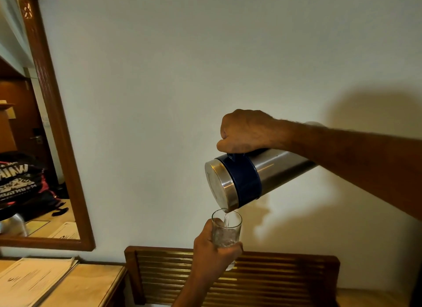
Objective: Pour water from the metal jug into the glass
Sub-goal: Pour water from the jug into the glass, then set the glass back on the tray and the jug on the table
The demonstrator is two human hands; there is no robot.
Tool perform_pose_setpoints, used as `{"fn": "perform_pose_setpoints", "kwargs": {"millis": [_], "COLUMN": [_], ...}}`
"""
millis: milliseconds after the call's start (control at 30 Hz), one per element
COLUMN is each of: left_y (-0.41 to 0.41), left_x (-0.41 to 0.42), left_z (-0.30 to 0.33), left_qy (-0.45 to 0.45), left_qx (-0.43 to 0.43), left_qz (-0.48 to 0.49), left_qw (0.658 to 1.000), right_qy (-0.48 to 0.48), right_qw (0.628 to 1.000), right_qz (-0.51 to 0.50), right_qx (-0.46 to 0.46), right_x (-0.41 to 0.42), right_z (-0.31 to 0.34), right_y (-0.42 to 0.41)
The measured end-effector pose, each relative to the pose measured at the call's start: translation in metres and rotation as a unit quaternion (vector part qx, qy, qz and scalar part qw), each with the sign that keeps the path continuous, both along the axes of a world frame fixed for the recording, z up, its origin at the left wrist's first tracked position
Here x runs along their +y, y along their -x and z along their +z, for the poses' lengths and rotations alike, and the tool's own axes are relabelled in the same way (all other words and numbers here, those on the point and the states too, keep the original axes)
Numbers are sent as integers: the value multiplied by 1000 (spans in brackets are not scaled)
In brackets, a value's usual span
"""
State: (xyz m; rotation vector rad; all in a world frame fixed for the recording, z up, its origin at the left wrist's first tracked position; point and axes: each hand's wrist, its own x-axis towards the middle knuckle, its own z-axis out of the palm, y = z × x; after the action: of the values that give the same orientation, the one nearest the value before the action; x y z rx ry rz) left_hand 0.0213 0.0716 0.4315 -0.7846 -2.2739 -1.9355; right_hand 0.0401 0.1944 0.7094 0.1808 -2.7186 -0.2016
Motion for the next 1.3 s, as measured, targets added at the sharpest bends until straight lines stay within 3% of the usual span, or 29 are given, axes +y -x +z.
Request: {"fn": "perform_pose_setpoints", "kwargs": {"millis": [500, 700, 900, 1000, 1133, 1267, 1300], "left_y": [5, 4, 3, -1, -8, -19, -23], "left_x": [-4, -11, -26, -33, -40, -44, -44], "left_z": [1, 6, 14, 16, 12, -5, -12], "left_qy": [-1, -14, -47, -62, -72, -64, -55], "left_qx": [-6, -11, -22, -29, -43, -52, -52], "left_qz": [8, 17, 20, 16, 2, -4, -6], "left_qw": [1000, 1000, 998, 998, 996, 997, 997], "right_qy": [24, 105, 265, 400, 608, 711, 717], "right_qw": [1000, 994, 963, 913, 792, 698, 691], "right_qz": [7, -11, -12, -13, -33, -20, -23], "right_qx": [9, 3, 39, 81, 57, 82, 87], "right_x": [5, 14, 42, 58, 73, 84, 85], "right_z": [-8, -11, -38, -65, -117, -186, -206], "right_y": [4, 1, -7, -14, -30, -41, -49]}}
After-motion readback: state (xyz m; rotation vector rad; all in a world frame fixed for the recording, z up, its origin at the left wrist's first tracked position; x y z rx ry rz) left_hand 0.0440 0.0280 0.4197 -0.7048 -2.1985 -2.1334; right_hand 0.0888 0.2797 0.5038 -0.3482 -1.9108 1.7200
